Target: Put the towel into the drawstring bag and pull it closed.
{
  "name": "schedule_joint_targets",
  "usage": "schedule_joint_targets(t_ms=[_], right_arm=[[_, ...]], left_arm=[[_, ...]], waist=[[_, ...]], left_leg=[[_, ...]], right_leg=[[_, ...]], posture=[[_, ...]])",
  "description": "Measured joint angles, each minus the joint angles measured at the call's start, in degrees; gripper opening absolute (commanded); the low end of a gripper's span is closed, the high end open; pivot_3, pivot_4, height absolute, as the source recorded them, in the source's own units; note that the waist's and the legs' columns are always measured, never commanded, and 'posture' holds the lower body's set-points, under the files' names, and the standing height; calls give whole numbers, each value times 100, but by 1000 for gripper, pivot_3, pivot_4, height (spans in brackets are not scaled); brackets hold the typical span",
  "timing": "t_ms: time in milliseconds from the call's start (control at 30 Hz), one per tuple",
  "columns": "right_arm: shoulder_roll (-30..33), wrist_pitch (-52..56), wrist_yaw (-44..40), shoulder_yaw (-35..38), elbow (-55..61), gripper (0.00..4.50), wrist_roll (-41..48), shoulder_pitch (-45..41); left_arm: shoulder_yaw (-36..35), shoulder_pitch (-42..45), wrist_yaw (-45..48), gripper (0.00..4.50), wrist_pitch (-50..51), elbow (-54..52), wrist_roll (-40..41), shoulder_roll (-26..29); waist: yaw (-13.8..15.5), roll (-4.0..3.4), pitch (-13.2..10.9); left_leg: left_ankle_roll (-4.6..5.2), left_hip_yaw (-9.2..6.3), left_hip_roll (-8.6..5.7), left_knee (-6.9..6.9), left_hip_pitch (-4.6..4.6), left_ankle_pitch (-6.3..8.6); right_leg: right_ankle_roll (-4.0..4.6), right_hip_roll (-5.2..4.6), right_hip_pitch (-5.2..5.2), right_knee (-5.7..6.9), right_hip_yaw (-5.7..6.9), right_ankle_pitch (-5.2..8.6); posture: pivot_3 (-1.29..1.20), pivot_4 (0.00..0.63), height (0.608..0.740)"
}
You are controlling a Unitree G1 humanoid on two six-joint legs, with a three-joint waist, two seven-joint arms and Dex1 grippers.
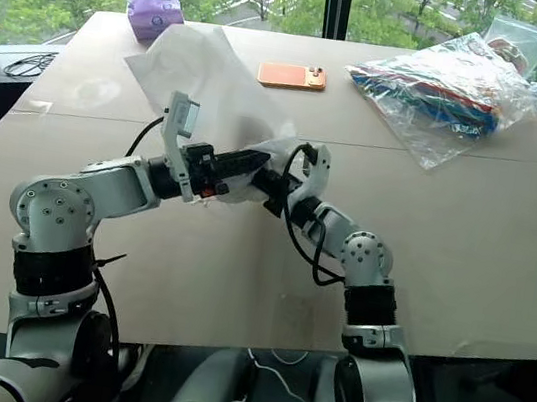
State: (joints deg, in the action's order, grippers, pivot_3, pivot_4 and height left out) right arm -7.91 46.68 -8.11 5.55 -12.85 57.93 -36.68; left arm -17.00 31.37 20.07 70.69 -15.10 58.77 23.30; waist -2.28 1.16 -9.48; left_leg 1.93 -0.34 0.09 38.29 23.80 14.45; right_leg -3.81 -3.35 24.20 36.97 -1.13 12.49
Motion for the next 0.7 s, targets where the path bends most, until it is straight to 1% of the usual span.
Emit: schedule_joint_targets(t_ms=[133,167,300,333,433,500,567,600,667,700], right_arm=[[-3,-338,314,762,-246,35,965,-104],[-3,-381,363,844,-264,35,1099,-120],[-4,-495,564,974,-296,35,1734,-138],[-4,-491,672,1005,-296,35,2064,-139],[-4,-435,866,967,-287,35,2552,-139],[-2,-397,885,764,-222,35,2501,-138],[9,-344,845,427,-69,35,2174,-137],[23,-331,740,128,51,35,1731,-138],[96,-411,540,-84,206,35,1184,-171],[248,-448,329,-256,334,35,771,-193]], left_arm=[[-17,-95,23,0,26,-4,173,85],[-17,-96,20,0,26,-4,207,85],[33,-98,-39,0,25,-4,295,73],[80,-114,-53,0,18,-9,322,65],[190,-151,-93,0,-22,-13,322,-15],[289,-153,-104,0,-80,-14,318,-41],[377,-137,-107,0,-111,-12,317,-88],[362,-73,-140,0,-155,36,283,-117],[355,3,-120,0,-151,143,256,-80],[360,38,-61,0,-151,264,258,-89]], waist=[[4,-1,0],[1,-1,0],[-21,-5,-3],[-17,-7,-4],[-10,-8,-5],[-17,-10,-6],[-19,-13,-8],[-19,-13,-8],[-8,-17,-10],[10,-17,-10]], left_leg=[[0,-1,0,0,0,0],[0,0,0,0,0,0],[7,2,3,-1,-2,4],[8,1,3,-1,-1,4],[12,3,3,0,-1,7],[13,7,3,0,-1,7],[13,6,4,-1,-2,7],[13,6,5,0,-1,7],[13,5,4,0,-1,7],[13,3,2,2,0,7]], right_leg=[[0,-1,-1,0,0,0],[0,-1,-1,0,0,0],[0,4,1,2,-4,0],[1,4,1,2,-3,0],[1,3,0,1,-4,0],[1,4,0,1,-8,0],[1,7,1,2,-8,0],[1,10,2,2,-8,0],[1,12,2,2,-8,1],[0,12,0,0,-5,1]], posture=[[0,150,740],[0,150,740],[0,150,740],[0,150,740],[0,150,740],[0,150,740],[0,150,740],[0,150,740],[0,150,740],[0,150,740]])
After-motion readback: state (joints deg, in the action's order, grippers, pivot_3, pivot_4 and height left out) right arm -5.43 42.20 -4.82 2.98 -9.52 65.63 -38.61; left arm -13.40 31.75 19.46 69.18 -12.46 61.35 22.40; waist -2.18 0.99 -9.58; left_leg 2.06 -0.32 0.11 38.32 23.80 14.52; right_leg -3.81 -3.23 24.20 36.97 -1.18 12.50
